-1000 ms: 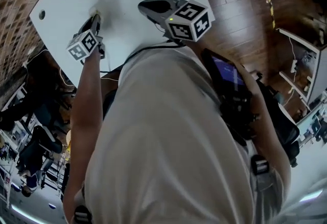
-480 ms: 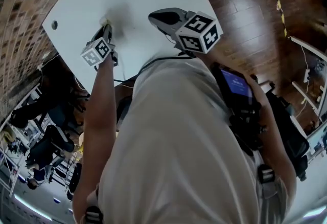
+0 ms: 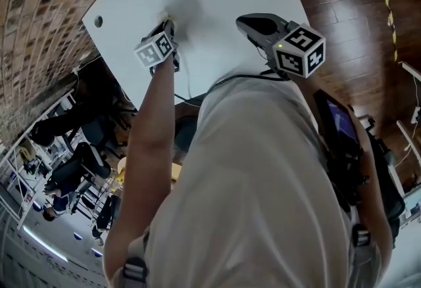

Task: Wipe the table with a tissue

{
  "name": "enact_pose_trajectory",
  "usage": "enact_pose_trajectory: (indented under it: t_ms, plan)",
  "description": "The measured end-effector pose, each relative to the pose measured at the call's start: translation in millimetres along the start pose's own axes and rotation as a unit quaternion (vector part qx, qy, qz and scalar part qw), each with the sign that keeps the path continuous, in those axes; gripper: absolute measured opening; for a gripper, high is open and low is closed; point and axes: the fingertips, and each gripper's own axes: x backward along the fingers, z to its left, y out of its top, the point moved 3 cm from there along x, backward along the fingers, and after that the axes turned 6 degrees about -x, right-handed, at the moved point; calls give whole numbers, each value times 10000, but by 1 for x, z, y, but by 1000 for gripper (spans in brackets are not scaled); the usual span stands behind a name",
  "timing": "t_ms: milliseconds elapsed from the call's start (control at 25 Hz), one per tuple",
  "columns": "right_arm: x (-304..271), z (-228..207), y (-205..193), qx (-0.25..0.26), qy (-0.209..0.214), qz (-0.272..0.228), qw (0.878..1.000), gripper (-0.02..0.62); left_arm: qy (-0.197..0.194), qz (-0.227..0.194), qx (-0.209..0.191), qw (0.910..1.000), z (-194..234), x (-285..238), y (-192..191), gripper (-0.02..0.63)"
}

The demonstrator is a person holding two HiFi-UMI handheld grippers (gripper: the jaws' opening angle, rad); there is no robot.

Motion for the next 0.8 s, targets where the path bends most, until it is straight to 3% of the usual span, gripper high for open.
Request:
enact_pose_trajectory:
  t_ms: [280, 800]
  plan:
    - [8, -13, 3, 3, -138, -12, 9999, 9, -239, 68, -622, 9978, -37, -23, 24, 57]
    - [24, -26, 9, -60, -271, -135, 9995, 9, -666, 201, -1242, 9898, -106, -54, 53, 57]
